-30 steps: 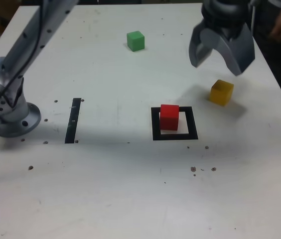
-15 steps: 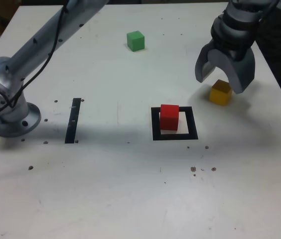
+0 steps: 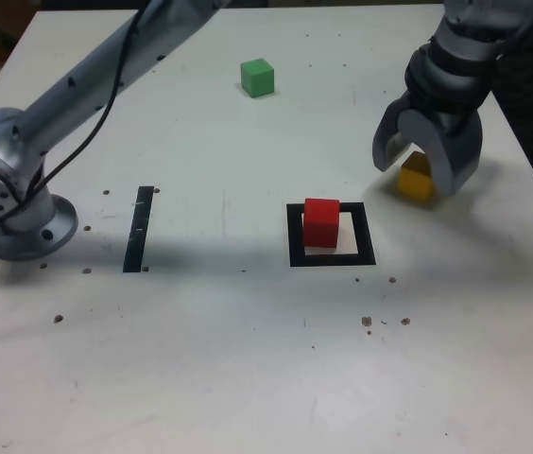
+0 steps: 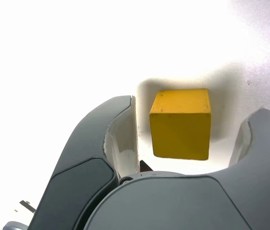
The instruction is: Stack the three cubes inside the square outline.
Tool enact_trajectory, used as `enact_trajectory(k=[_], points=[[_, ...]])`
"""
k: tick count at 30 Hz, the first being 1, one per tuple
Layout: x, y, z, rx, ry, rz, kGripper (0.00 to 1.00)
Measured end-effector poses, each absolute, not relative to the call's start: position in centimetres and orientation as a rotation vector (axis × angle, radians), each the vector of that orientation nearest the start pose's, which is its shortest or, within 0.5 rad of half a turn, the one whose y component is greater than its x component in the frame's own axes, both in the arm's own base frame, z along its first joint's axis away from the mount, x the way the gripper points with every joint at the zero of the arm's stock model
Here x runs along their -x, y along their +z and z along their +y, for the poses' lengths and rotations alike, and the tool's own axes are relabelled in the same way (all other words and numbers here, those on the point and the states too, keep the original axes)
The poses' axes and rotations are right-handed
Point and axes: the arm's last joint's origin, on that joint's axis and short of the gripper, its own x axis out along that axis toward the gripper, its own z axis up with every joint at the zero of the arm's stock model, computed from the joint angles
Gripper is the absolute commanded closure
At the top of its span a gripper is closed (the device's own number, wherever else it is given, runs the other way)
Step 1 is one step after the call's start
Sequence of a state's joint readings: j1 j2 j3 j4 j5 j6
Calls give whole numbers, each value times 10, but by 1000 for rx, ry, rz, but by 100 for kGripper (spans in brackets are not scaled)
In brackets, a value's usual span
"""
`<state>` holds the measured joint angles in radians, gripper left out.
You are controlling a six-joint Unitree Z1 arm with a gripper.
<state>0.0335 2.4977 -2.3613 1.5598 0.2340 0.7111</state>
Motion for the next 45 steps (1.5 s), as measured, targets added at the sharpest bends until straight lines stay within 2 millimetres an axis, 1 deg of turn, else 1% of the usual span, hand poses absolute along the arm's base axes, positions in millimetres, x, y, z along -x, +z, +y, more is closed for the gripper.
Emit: enact_trajectory(k=[3,5,9,17,19,22,23,25,27,34,35,36,39,41,45], points=[[-488,223,28,-696,-403,1704,46],[-489,221,28,-692,-397,1706,49],[-492,214,28,-682,-390,1713,49],[-492,213,27,-653,-397,1709,49],[-492,213,27,-645,-392,1709,53],[-492,213,27,-621,-370,1717,66],[-491,213,26,-614,-363,1719,73],[-491,213,26,-602,-351,1724,79],[-491,213,26,-593,-346,1724,81],[-489,215,22,-572,-342,1729,82],[-488,218,20,-572,-340,1727,82],[-486,226,17,-571,-333,1720,82],[-476,254,7,-561,-297,1681,82],[-465,272,-1,-533,-255,1665,82],[-436,290,-13,-420,-188,1695,82]])
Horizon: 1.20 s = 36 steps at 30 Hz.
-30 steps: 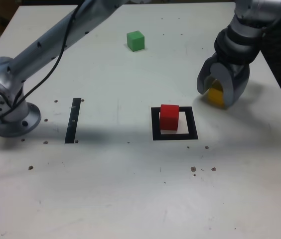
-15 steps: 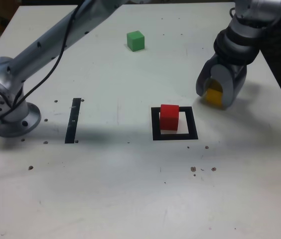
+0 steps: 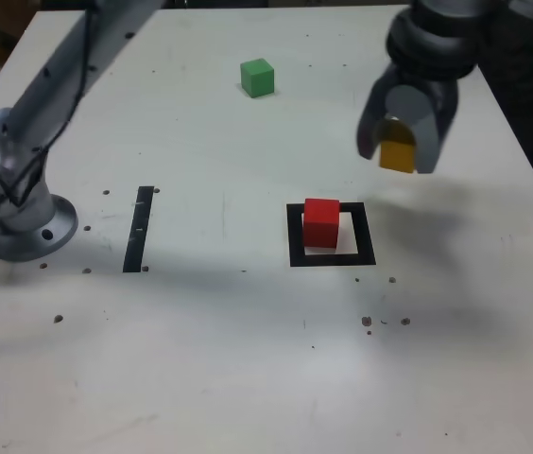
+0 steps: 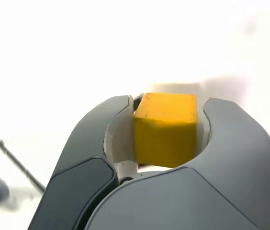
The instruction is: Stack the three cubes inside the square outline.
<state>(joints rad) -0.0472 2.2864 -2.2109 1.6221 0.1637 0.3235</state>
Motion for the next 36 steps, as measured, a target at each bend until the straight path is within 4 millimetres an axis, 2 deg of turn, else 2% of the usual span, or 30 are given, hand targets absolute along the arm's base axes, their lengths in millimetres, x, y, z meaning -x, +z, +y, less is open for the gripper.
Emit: enact_trajectory(k=[5,12,14,17,36], points=[[-401,304,-18,-268,-87,1728,82],[-348,320,-37,-169,52,1755,81],[-347,320,-44,-169,58,1739,81],[-345,307,-50,-163,58,1756,81],[-351,289,-48,-142,43,1756,81]])
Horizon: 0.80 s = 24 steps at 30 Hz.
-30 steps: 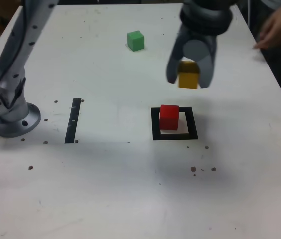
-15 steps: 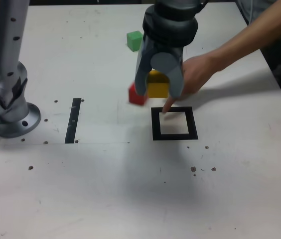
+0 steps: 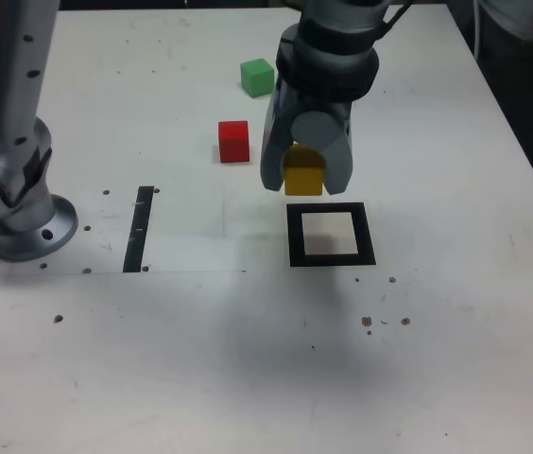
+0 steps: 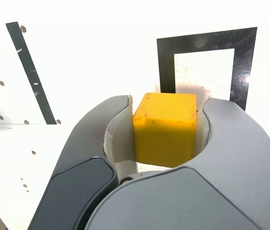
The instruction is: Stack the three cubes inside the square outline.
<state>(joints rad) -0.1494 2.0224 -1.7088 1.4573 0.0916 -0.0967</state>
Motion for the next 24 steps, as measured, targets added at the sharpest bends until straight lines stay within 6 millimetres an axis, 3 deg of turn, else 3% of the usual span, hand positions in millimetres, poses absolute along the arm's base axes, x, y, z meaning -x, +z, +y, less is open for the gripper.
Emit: enact_trajectory(k=[13,19,24], points=[[-362,256,-52,-82,-1,1765,81],[-367,253,-52,-86,-5,1746,81],[-385,251,-53,-116,-8,1701,81]])
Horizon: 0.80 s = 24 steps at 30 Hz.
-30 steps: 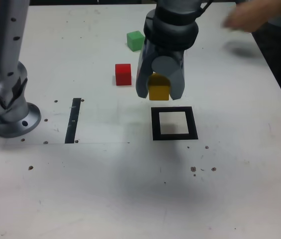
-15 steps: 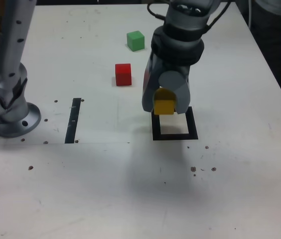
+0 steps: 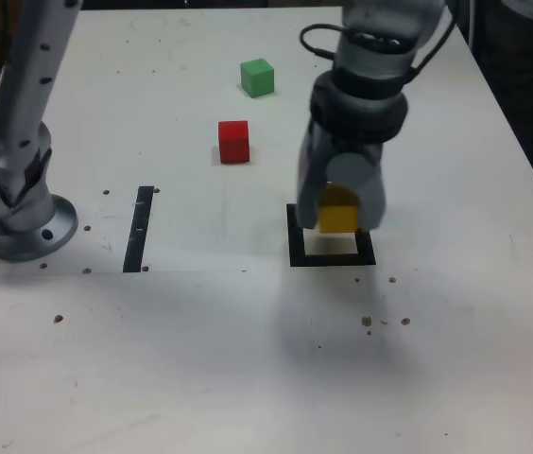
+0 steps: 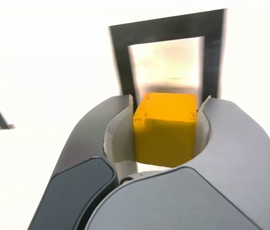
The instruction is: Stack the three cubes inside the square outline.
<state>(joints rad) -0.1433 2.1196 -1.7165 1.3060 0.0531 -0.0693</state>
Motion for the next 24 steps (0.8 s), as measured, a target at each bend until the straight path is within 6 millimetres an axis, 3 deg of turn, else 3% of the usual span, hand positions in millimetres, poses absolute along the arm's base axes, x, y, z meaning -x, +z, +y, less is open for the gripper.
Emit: enact_trajectory(k=[15,24], points=[[-415,246,-55,-170,-44,1680,81],[-430,238,-57,-211,-65,1665,71]])
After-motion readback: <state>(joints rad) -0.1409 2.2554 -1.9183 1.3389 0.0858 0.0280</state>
